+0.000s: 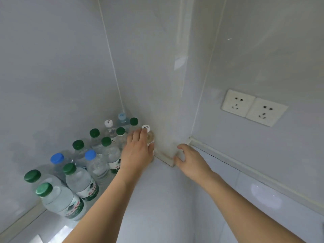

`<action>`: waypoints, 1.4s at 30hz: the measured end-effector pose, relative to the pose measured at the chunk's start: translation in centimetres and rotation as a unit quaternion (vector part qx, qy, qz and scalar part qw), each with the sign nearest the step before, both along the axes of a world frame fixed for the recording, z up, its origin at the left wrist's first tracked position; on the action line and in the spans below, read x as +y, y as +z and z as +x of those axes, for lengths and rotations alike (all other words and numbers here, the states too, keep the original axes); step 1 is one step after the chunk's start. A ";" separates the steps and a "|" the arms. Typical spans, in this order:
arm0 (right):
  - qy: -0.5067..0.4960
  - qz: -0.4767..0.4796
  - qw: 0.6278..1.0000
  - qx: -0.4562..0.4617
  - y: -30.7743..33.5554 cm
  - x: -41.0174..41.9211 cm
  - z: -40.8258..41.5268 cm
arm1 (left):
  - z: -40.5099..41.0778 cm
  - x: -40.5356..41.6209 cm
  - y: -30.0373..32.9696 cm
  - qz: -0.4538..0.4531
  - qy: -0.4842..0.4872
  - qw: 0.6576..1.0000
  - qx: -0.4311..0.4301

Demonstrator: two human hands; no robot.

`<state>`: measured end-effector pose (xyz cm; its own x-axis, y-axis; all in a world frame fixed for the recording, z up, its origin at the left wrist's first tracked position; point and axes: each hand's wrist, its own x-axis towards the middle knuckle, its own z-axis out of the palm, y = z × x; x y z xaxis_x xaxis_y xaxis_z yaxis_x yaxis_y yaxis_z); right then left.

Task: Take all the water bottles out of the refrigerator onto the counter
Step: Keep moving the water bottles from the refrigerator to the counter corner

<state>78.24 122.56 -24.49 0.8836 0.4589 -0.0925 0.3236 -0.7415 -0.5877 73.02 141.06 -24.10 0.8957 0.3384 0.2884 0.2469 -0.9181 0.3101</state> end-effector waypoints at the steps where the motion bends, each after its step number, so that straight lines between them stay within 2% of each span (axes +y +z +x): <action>1: -0.004 -0.013 1.000 -0.008 0.2 -1.2 -0.4 | 0.2 -0.9 0.1 0.012 -0.017 1.000 0.006; 12: -0.135 -0.070 0.986 -0.061 2.4 -17.9 -4.9 | 1.8 -16.7 0.8 0.064 -0.225 0.966 0.111; 18: -0.225 -0.083 0.969 -0.065 3.9 -29.6 -10.8 | -0.1 -29.1 2.7 0.058 -0.324 0.939 0.101; 23: -0.310 -0.105 0.943 -0.062 5.2 -40.4 -18.8 | -5.2 -41.1 4.0 0.069 -0.411 0.905 0.084; 32: -0.442 -0.118 0.887 -0.061 7.1 -58.0 -37.1 | -19.2 -62.1 5.9 0.096 -0.561 0.821 0.036; 38: -0.543 -0.110 0.830 -0.062 8.8 -66.8 -48.5 | -27.9 -74.1 7.7 0.107 -0.647 0.755 0.002; 42: -0.604 -0.110 0.786 -0.068 9.8 -71.7 -55.9 | -33.8 -81.5 8.9 0.117 -0.706 0.698 -0.021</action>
<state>22.30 50.89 -14.66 0.6708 -0.7372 0.0809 -0.6467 -0.6349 -0.4227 39.22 59.54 -15.19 0.2772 -0.9344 0.2239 -0.9604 -0.2630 0.0916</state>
